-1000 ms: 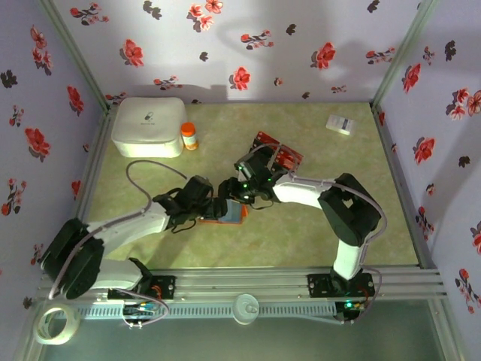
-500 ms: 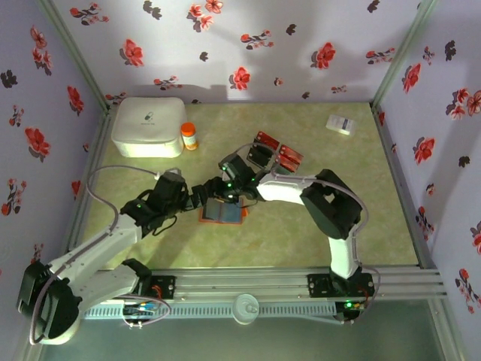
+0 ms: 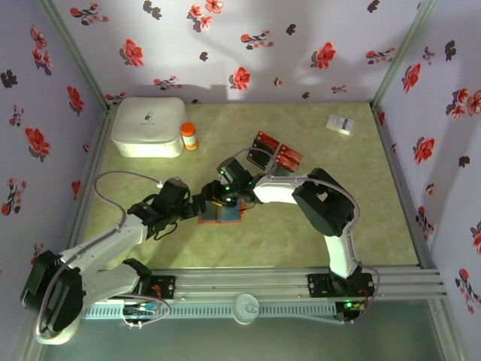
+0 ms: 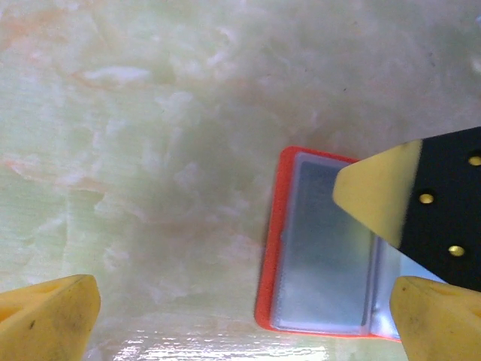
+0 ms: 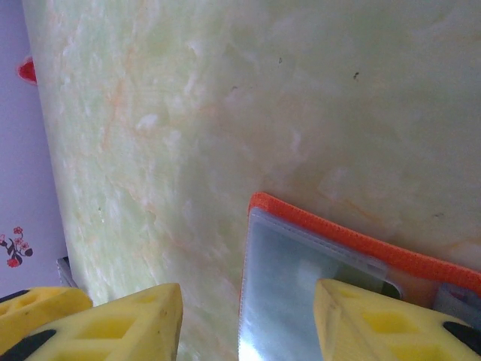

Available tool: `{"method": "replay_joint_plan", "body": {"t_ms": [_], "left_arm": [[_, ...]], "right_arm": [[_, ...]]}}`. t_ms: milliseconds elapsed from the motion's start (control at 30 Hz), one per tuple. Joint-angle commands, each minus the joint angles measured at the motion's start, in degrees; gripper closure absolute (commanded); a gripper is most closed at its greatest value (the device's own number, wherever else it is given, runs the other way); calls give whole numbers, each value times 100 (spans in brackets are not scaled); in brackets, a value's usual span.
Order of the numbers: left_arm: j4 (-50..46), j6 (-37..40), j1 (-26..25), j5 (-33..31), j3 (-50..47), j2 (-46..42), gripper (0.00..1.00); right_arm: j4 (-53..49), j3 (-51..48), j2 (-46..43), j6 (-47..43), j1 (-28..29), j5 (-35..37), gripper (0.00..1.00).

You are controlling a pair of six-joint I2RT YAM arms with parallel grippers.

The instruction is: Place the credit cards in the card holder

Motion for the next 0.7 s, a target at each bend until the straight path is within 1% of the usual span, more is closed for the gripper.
{"method": "replay_joint_plan", "body": {"t_ms": [0,267,467,533,667], "left_arm": [[147,-12,46,48,-72,130,0],[502,-9,27,364,-47,639,0],[745,-20,-9,386,-71,1137,0],[780,-18,-17,380,-96,1259,0],[851,-34,-17,361,-169,1383,0]], "right_arm": [[11,-166,-279,44,-45,0,50],[-145,-201,-475,-40,-120,60,50],[-207,-200,-581,-44,-189,91,50],[-288,-248,-722,-70,-223,151,50],[-745,-421,-1209,-308,-305,513,51]]}}
